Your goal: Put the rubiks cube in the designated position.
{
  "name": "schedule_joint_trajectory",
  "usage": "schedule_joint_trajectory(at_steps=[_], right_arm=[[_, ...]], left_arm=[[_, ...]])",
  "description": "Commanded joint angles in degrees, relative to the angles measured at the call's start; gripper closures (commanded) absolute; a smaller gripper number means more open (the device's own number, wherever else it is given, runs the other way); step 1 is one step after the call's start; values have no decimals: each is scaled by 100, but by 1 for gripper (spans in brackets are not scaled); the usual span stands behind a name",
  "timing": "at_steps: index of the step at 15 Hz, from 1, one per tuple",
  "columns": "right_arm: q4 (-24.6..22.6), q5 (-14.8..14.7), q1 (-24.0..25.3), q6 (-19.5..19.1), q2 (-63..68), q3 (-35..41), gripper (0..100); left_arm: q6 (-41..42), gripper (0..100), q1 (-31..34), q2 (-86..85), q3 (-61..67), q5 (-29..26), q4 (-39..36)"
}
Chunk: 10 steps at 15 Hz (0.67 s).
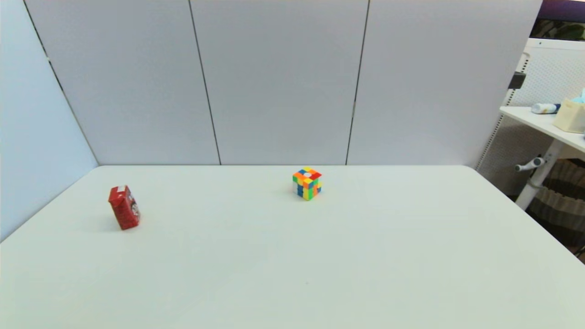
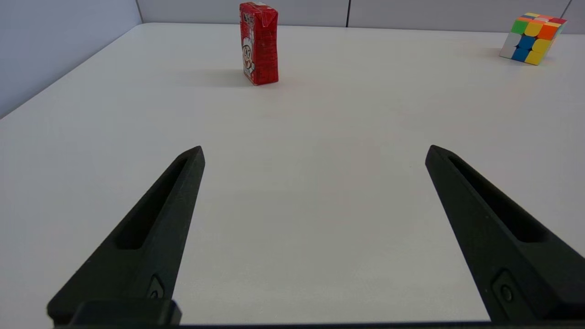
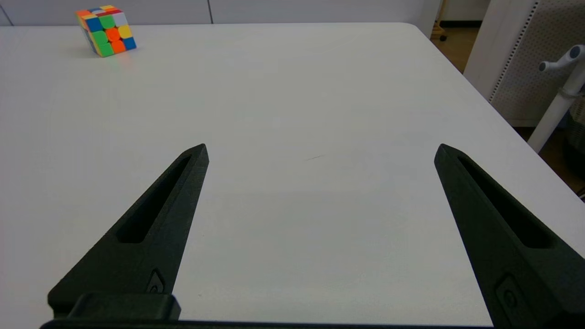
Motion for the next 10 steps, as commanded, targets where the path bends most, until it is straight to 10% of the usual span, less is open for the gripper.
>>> schedule_joint_trajectory(at_steps=[1, 10], right_arm=[[-1, -2, 1, -1, 7, -2, 0], [-1, 7, 1, -1, 7, -2, 0]], left_arm=[[0, 0, 4, 18, 0, 11, 7], [483, 0, 13, 3533, -2355, 169, -1285]])
